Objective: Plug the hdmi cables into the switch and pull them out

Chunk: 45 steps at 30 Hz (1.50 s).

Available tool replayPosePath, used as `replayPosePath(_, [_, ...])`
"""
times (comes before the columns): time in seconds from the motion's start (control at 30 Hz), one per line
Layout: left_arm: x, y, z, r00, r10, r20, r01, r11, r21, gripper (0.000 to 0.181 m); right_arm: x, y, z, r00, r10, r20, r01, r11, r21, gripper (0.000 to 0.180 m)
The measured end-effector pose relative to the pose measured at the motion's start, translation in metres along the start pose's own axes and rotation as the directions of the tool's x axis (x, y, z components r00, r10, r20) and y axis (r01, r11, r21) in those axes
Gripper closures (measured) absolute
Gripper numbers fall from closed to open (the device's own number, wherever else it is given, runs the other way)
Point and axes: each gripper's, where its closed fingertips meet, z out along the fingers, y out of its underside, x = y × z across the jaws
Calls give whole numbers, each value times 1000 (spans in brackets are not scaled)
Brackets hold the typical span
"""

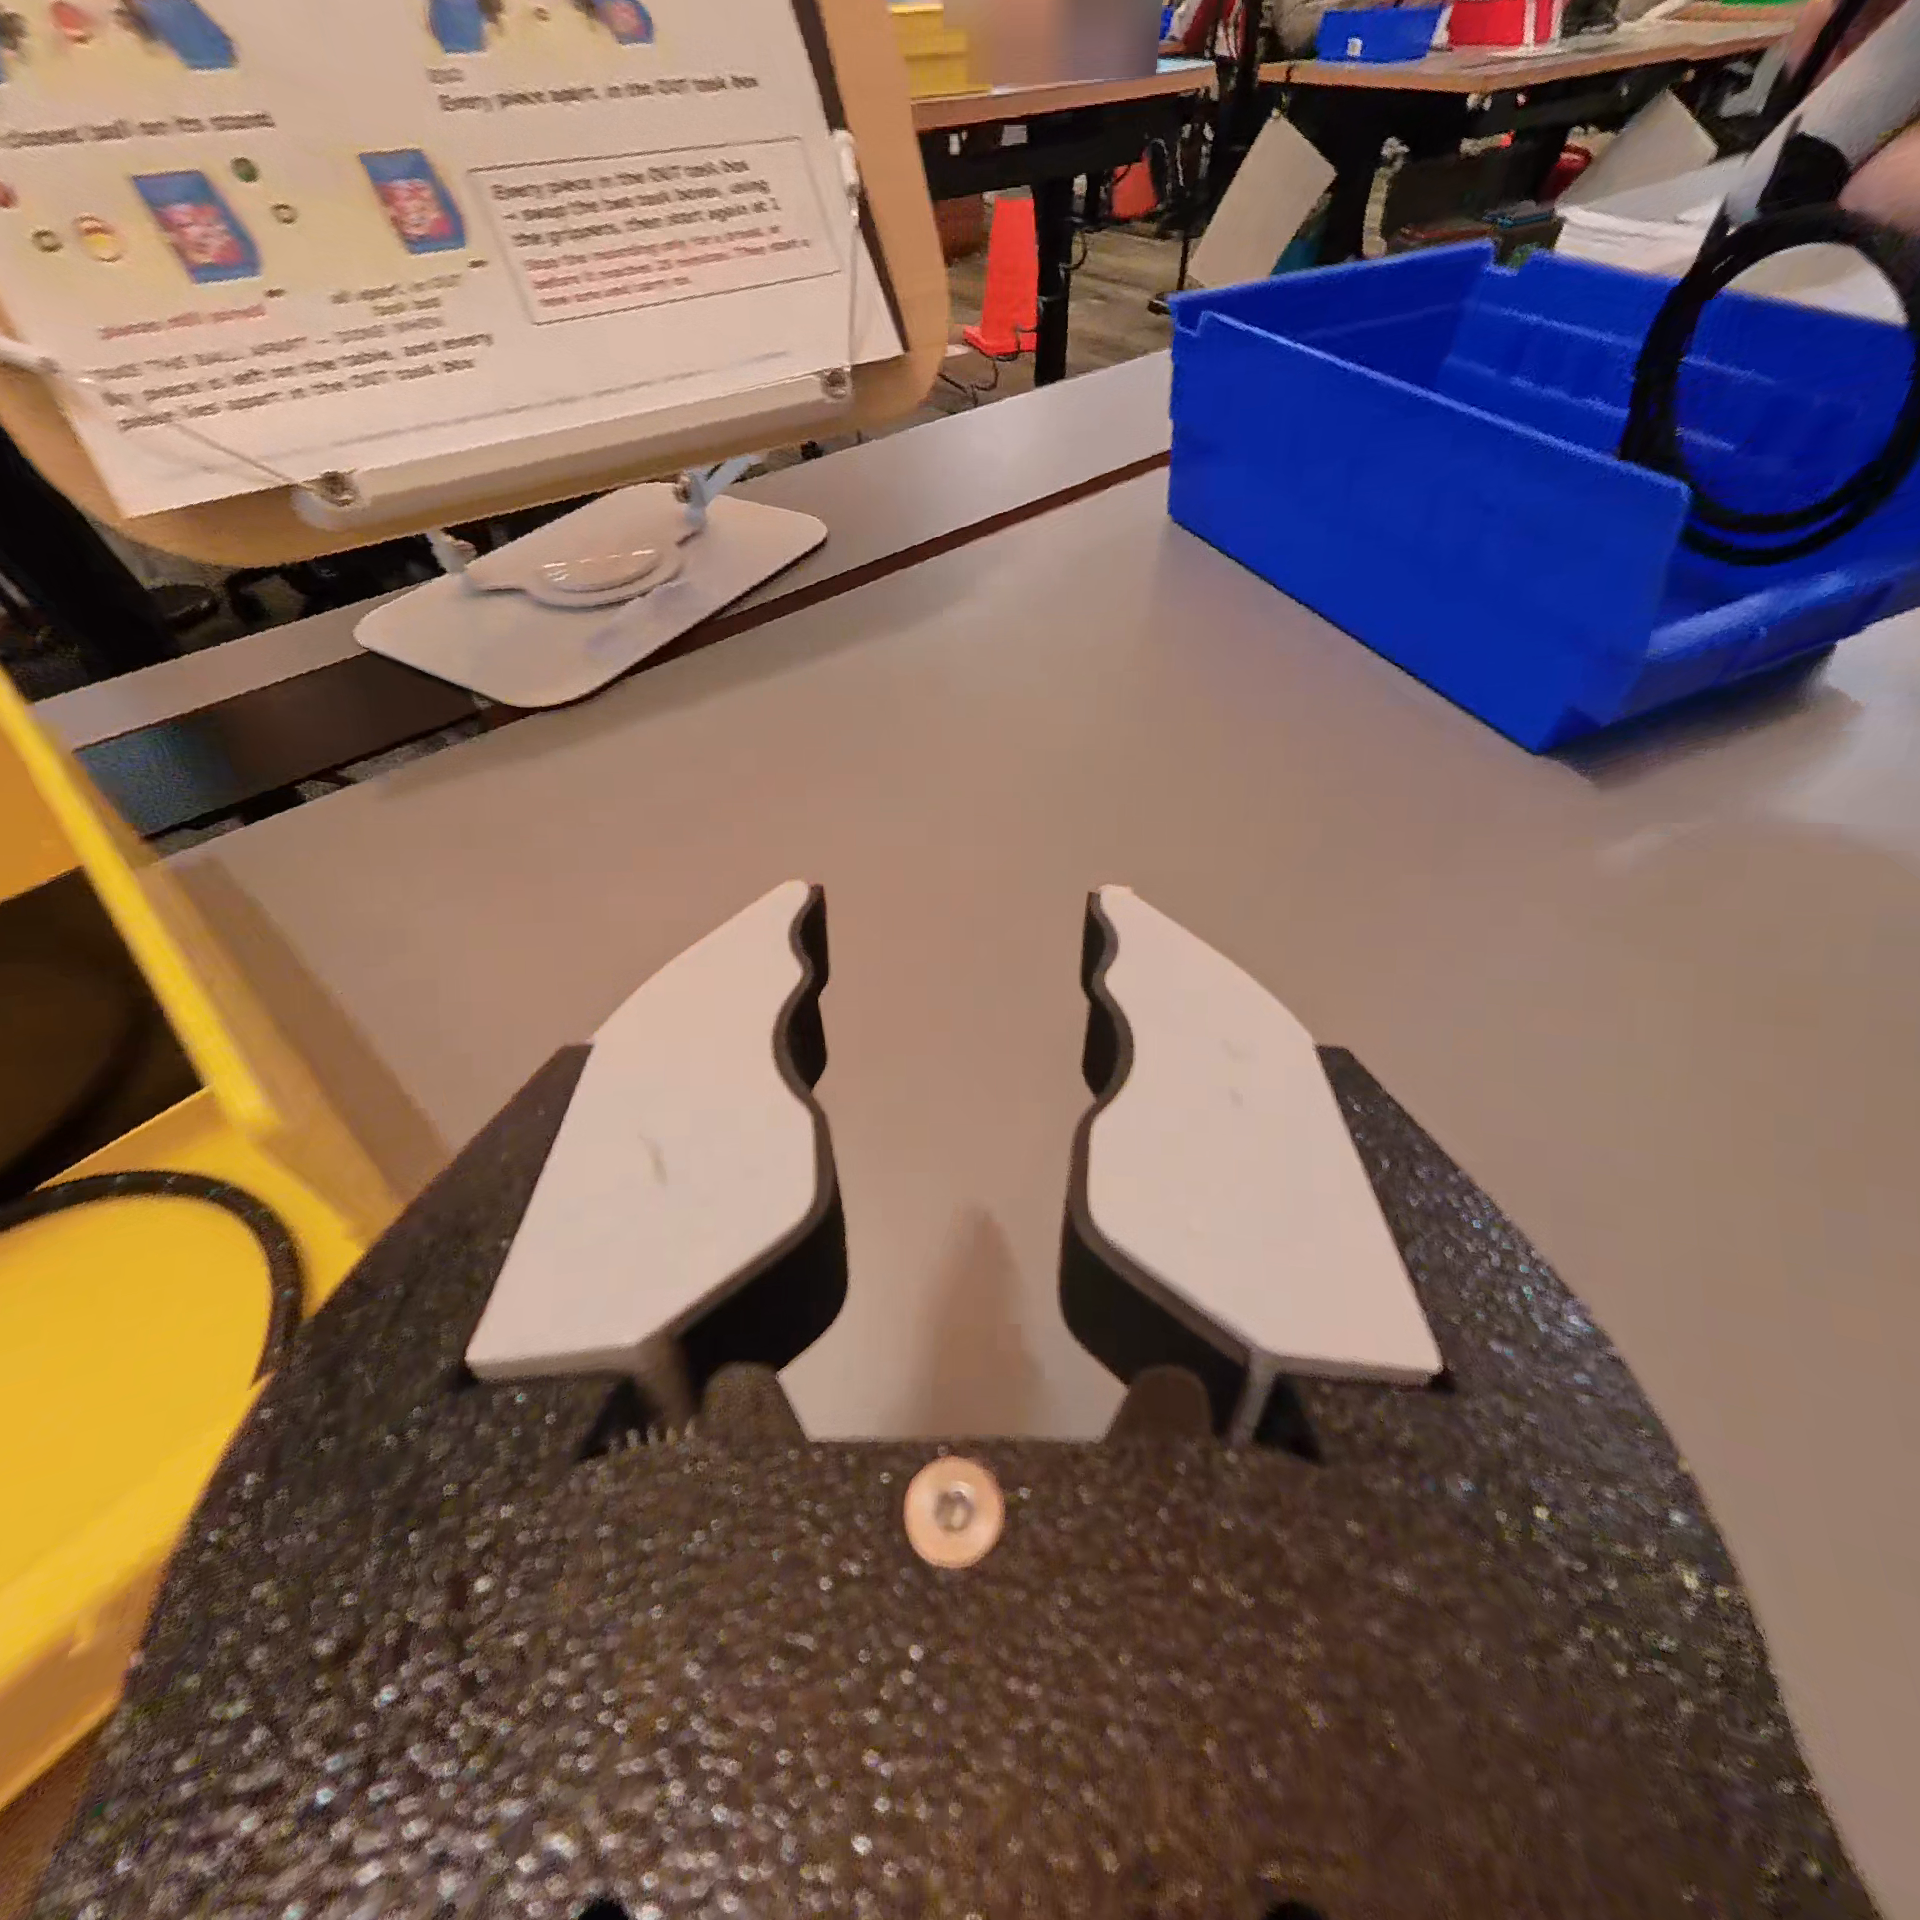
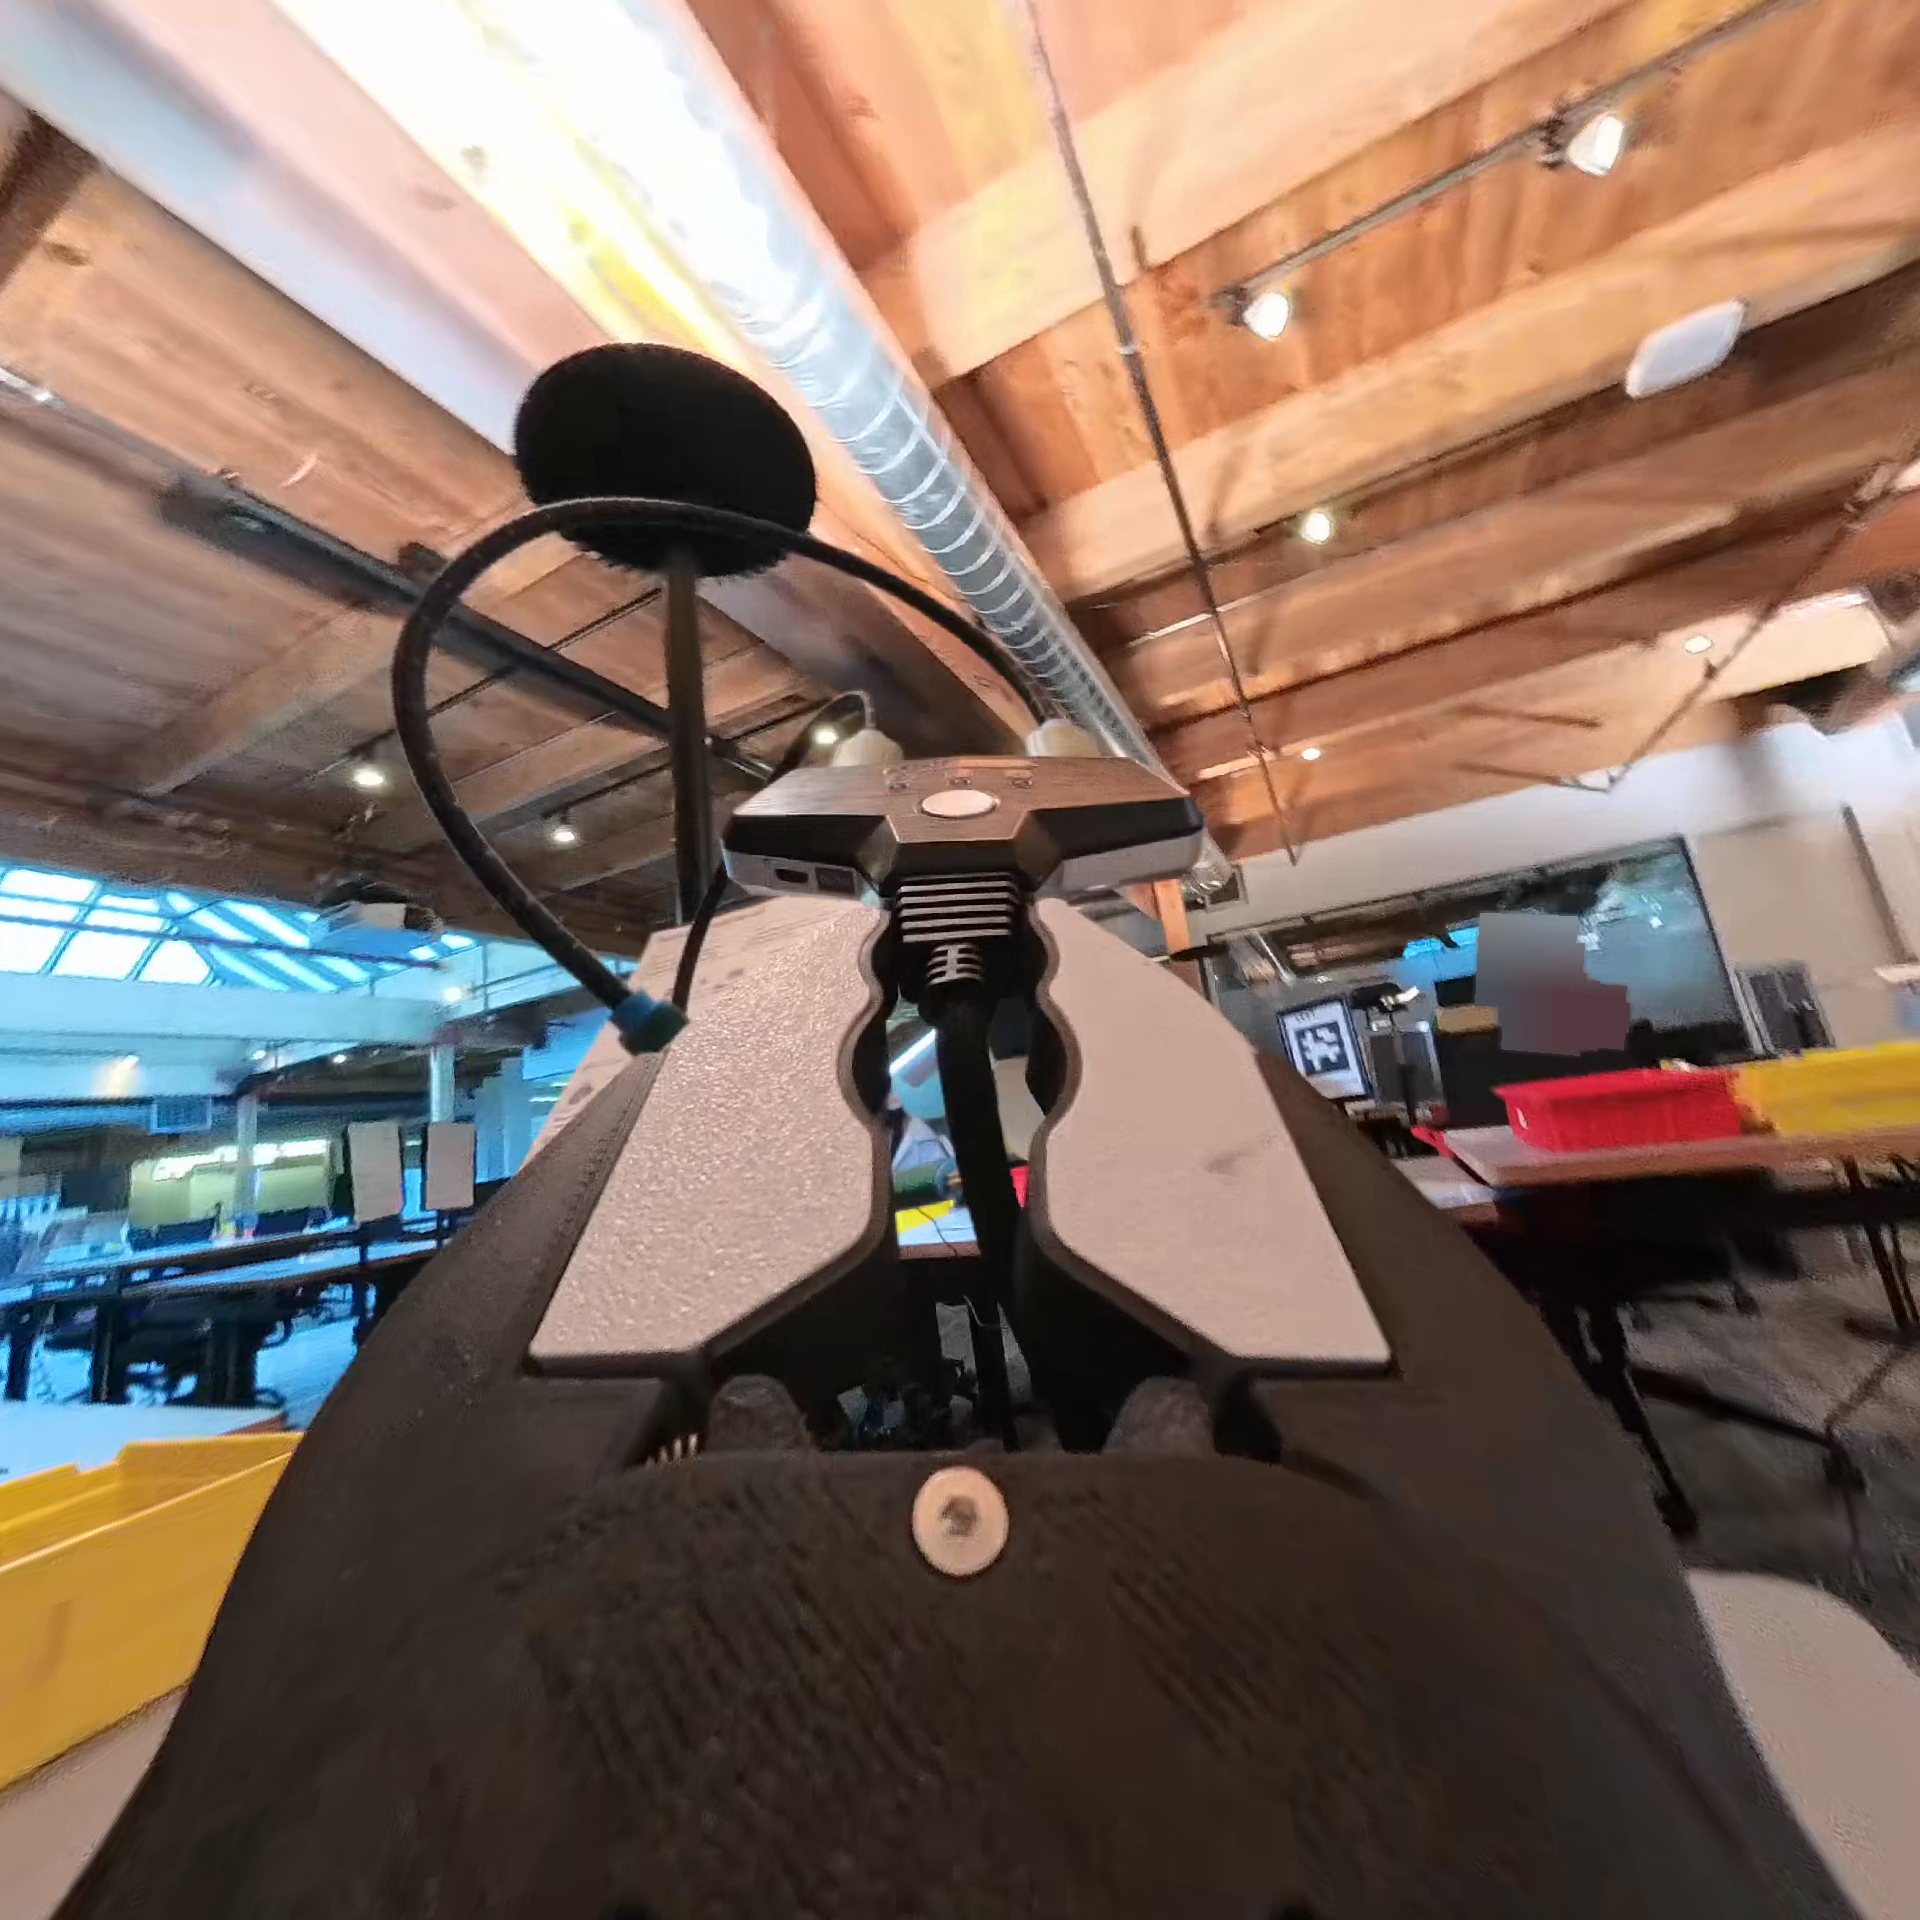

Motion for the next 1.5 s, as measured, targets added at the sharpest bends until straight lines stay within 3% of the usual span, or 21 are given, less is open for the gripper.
replayPosePath(0.13, [14, 7, 11, 999, 38, -31, -38, 999, -23, 134, 16, 4, -20, 997, -27, -77, 21, 996, -84, 158])
replayPosePath(0.23, [24, 8, 16, 997, 57, -60, -56, 998, 2, 135, 12, 18, -33, 979, -200, -45, 178, 939, -294, 157])
replayPosePath(0.37, [35, 15, 22, 991, 100, -93, -101, 995, -3, 134, 5, 36, -55, 893, -445, 67, 400, 718, -569, 157])
replayPosePath(0.43, [39, 18, 25, 987, 126, -96, -126, 992, 3, 134, 8, 40, -66, 834, -544, 90, 467, 611, -640, 157])
replayPosePath(0.63, [51, 24, 29, 975, 192, -111, -191, 981, 27, 134, 14, 59, -112, 770, -620, 148, 438, 346, -830, 157])
replayPosePath(0.7, [51, 20, 27, 972, 222, -82, -217, 974, 63, 136, 11, 72, -130, 736, -623, 267, 458, 168, -873, 156])
replayPosePath(0.8, [49, 18, 26, 969, 242, -51, -238, 969, 74, 138, 17, 80, -160, 608, -622, 493, 463, -226, -857, 154])
replayPosePath(0.87, [49, 19, 28, 964, 264, -41, -261, 963, 71, 137, 24, 88, -169, 522, -577, 628, 454, -436, -777, 153])
replayPosePath(0.93, [50, 20, 30, 959, 280, -46, -277, 959, 60, 137, 32, 97, -166, 456, -551, 699, 444, -540, -715, 153])
replayPosePath(0.97, [51, 21, 30, 957, 285, -51, -282, 958, 58, 136, 34, 103, -169, 466, -511, 722, 436, -578, -690, 152])
replayPosePath(1.0, [52, 21, 30, 957, 285, -54, -282, 958, 61, 136, 36, 110, -170, 496, -485, 720, 432, -582, -689, 151])
replayPosePath(1.07, [53, 21, 27, 961, 265, -79, -260, 963, 64, 136, 39, 119, -163, 548, -512, 662, 440, -497, -748, 150])
replayPosePath(1.2, [56, 17, 18, 972, 161, -174, -147, 985, 88, 132, 31, 115, -154, 717, -569, 403, 334, -228, -915, 147])
replayPosePath(1.3, [53, 9, 7, 971, 107, -212, -75, 986, 151, 132, 25, 88, -136, 718, -655, 235, 289, -25, -957, 146])
replayPosePath(1.5, [35, 5, -6, 969, 27, -244, 21, 981, 194, 132, -16, 69, -128, 779, -626, 44, 172, 146, -974, 143])
